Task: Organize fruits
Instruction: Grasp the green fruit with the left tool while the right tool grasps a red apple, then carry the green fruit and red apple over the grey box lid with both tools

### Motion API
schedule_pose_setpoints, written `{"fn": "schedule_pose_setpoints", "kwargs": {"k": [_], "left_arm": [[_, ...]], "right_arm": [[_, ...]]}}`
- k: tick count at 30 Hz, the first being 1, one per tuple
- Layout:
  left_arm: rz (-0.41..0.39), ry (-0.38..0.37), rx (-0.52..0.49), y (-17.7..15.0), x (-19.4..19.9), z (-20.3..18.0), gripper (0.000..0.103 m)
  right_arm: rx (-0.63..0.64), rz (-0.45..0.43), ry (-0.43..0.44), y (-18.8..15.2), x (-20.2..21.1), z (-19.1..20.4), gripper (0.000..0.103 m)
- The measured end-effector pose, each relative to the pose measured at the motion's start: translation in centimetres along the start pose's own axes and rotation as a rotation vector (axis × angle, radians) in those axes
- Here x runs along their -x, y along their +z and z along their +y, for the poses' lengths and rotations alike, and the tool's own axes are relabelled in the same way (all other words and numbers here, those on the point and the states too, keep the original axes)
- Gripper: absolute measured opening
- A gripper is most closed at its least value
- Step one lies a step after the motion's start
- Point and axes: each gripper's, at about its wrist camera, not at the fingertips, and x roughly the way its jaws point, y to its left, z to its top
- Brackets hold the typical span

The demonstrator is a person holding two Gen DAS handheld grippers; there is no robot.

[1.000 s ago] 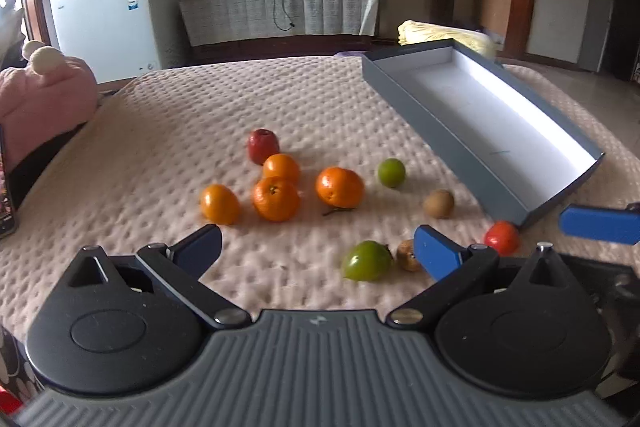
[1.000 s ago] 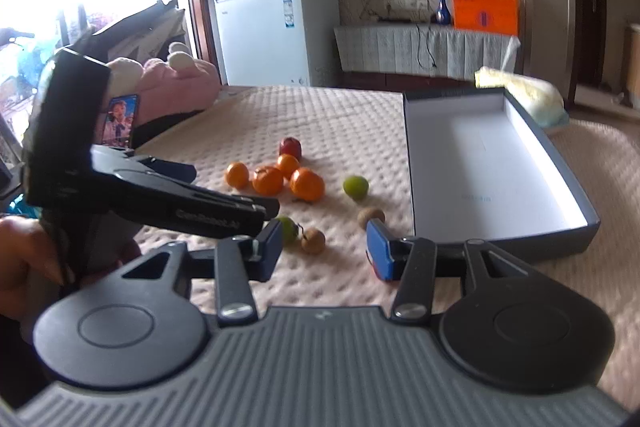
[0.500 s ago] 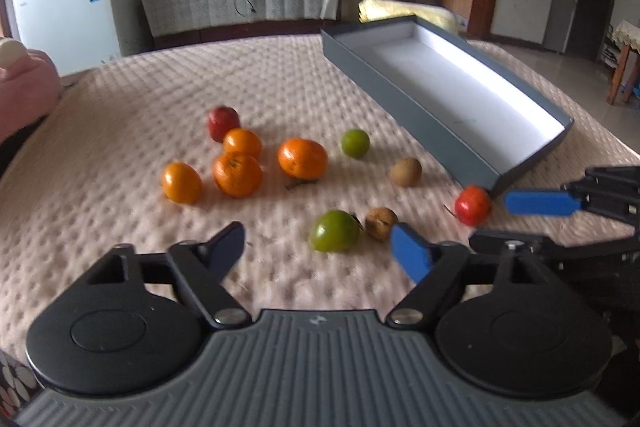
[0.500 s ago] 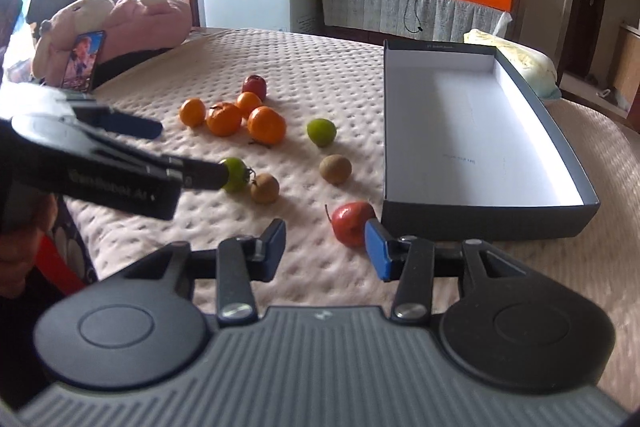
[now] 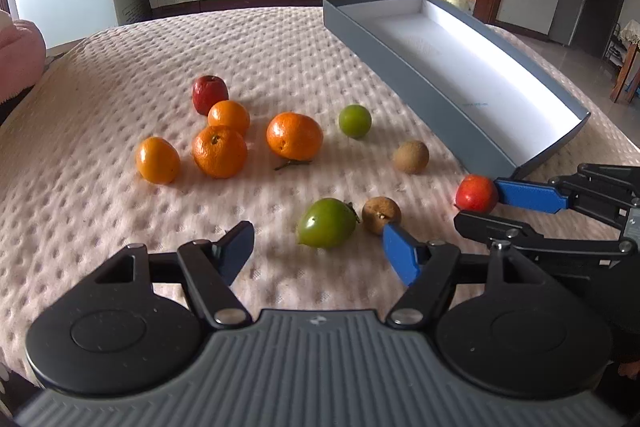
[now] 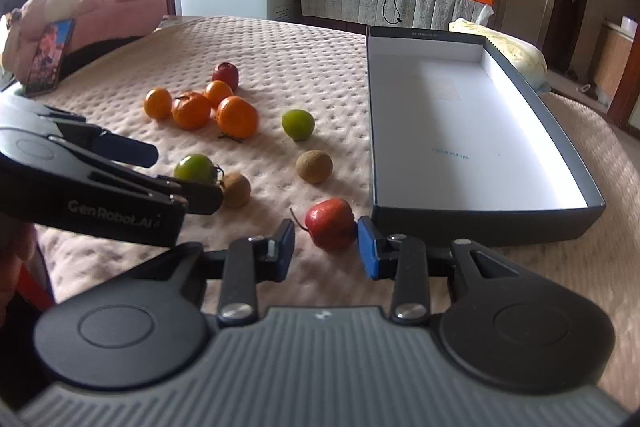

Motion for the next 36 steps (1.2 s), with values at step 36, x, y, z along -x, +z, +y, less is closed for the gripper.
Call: {"fn": "schedule_pose_setpoints", "kwargs": {"k": [36], "left_arm": [[-0.018, 0.079, 0.047, 1.6, 1.2, 1.2, 0.034]], "right_arm": [[-0.023, -0.043, 0.190, 4.2, 1.5, -1.2, 0.035]]}}
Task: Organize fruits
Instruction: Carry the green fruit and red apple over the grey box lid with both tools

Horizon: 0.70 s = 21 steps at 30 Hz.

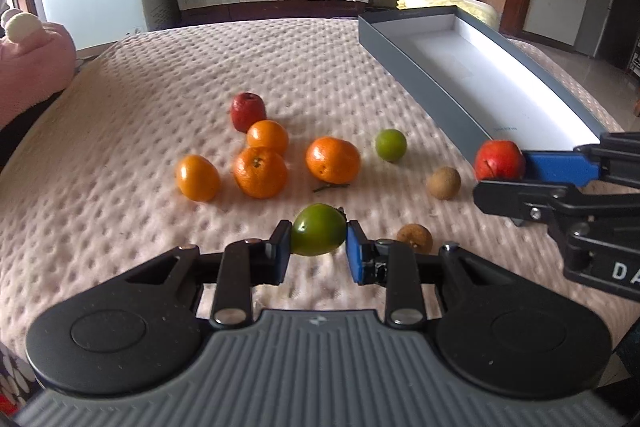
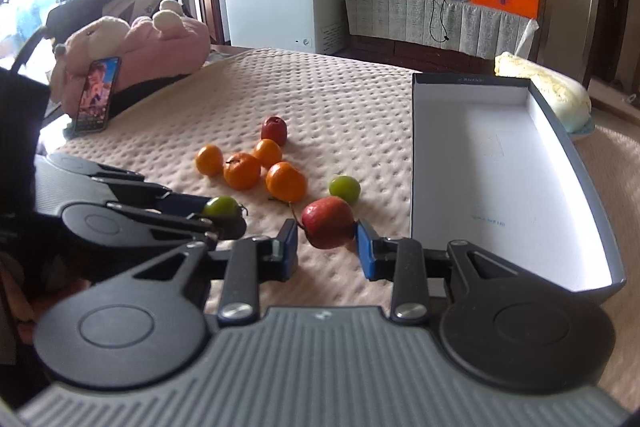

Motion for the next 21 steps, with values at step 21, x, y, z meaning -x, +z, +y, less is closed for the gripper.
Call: {"fn": "schedule_pose_setpoints", "kwargs": {"k": [21], "left_arm": [[-0.047, -0.058, 0.046, 3.8, -0.3, -1.1, 0.034]], "right_arm": [[-0.226, 0.061, -0.289, -1.0, -0.8, -8.5, 0.034]]}}
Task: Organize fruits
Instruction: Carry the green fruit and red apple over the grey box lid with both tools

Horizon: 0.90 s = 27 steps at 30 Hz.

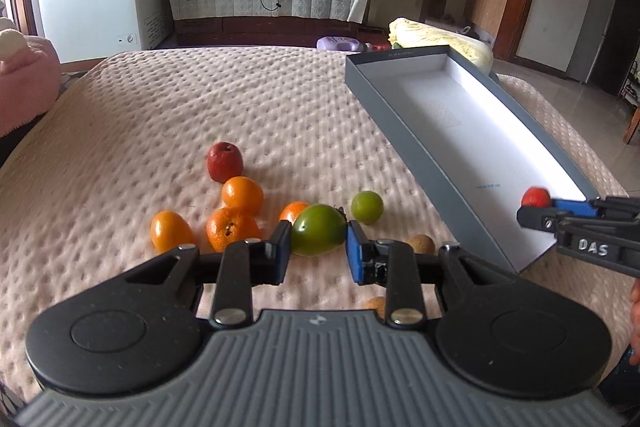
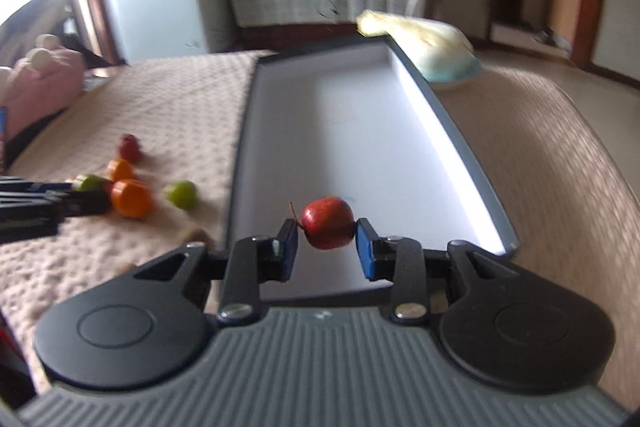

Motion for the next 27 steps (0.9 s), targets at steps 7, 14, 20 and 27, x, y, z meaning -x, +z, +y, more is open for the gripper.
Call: {"fn": "schedule_pose_setpoints", "kwargs": {"k": [7, 14, 20, 27], "left_arm": [[-0.007, -0.052, -0.015, 0.1, 0.1, -1.4, 0.034], [-0.018, -0.085, -0.034, -0.1, 0.6, -2.5, 0.034], [-0.022, -0.074, -0.047, 0.0, 0.7, -2.9, 0.034], [-0.027, -0.072, -0.061, 0.3, 0.6, -4.1, 0.034]], "right_arm": [[-0.025, 0.064, -0.062, -1.6, 1.0, -0.1, 0.034], [-0.036, 0.101, -0.045, -3.8, 4.1, 0.6, 0.034], [-0.013, 0.035, -0.012, -2.7, 5.5, 0.5, 0.035], [0.101, -0.025, 0.055, -0.6, 5.7, 1.0, 0.035]]}}
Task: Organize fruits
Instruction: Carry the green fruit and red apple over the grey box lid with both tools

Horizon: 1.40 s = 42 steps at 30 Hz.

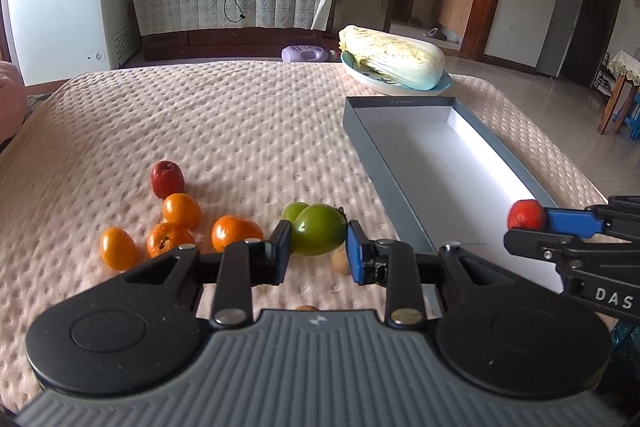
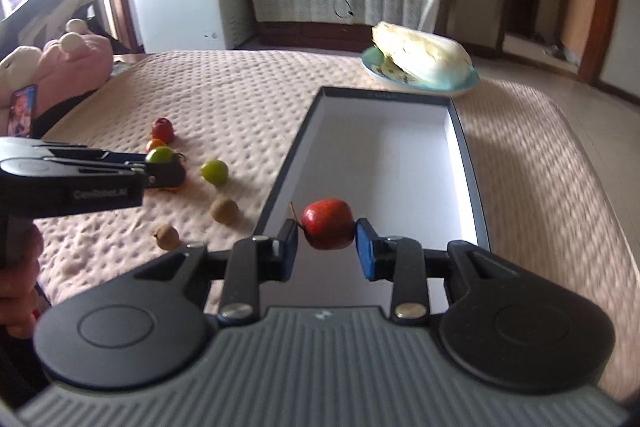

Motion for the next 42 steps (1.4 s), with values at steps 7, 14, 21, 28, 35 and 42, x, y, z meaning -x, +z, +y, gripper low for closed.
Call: {"fn": "schedule_pose_setpoints", "kwargs": {"k": [7, 14, 21, 28, 35, 42], "left_arm": [[0.005, -0.006, -0.020, 0.0, -0.7, -1.8, 0.034], [-0.016, -0.043, -0.019, 0.6, -1.0, -3.7, 0.034], [-0.046, -0.055, -0.063, 1.7, -2.0, -6.2, 0.034], [-0.038, -0.078, -0.071, 2.1, -3.2, -7.5, 0.034], [-0.037, -0.087, -0.062, 2.2, -4.0, -7.6, 0.034], [-0.018, -0.084, -0.070, 2.6, -6.4, -8.4, 0.034]], "right_arm": [[-0.082, -0.029, 0.047, -1.1, -0.9, -0.8, 0.035], [-0.125, 0.019, 0.028, -1.3, -1.7, -2.0, 0.035], [-0.144, 0.016, 0.015, -1.2, -1.4, -3.1, 0.035], [-0.155, 0.013, -0.002, -1.2, -1.2, -4.2, 0.035], [-0.160, 0.015, -0.014, -1.4, -0.7, -4.9, 0.035], [-0.141, 0.019, -0.004, -1.8, -0.3, -4.5, 0.035]]}}
